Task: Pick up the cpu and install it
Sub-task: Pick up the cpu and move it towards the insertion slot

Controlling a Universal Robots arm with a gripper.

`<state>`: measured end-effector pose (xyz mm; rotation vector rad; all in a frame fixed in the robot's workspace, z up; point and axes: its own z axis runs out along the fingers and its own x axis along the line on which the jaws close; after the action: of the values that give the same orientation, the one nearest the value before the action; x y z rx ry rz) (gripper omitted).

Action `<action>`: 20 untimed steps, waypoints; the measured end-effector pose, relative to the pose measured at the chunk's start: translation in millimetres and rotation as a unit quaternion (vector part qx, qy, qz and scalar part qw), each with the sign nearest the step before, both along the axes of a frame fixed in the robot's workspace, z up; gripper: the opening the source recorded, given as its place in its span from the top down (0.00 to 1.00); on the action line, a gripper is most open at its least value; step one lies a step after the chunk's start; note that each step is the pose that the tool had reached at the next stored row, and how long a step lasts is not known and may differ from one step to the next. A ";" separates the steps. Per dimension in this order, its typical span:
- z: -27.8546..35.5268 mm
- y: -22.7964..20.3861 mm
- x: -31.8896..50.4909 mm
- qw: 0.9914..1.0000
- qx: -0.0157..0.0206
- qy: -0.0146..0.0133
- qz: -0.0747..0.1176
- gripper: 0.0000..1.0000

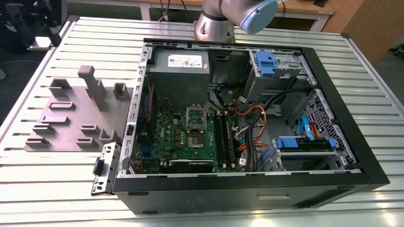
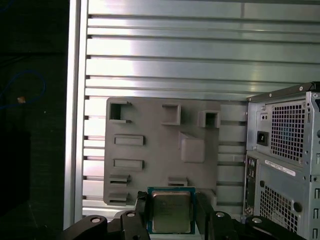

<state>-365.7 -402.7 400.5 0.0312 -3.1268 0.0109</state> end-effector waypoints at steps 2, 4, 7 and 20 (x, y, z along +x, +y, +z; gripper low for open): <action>-0.1 0.0 1.7 1.000 0.000 0.000 0.000 0.53; 0.0 0.0 3.5 1.000 0.000 0.000 0.000 0.53; 0.0 0.0 5.9 1.000 0.000 0.000 0.000 0.53; 0.0 0.0 10.3 1.000 0.000 0.000 0.000 0.53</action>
<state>-355.4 -402.7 400.5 0.0311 -3.1268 0.0109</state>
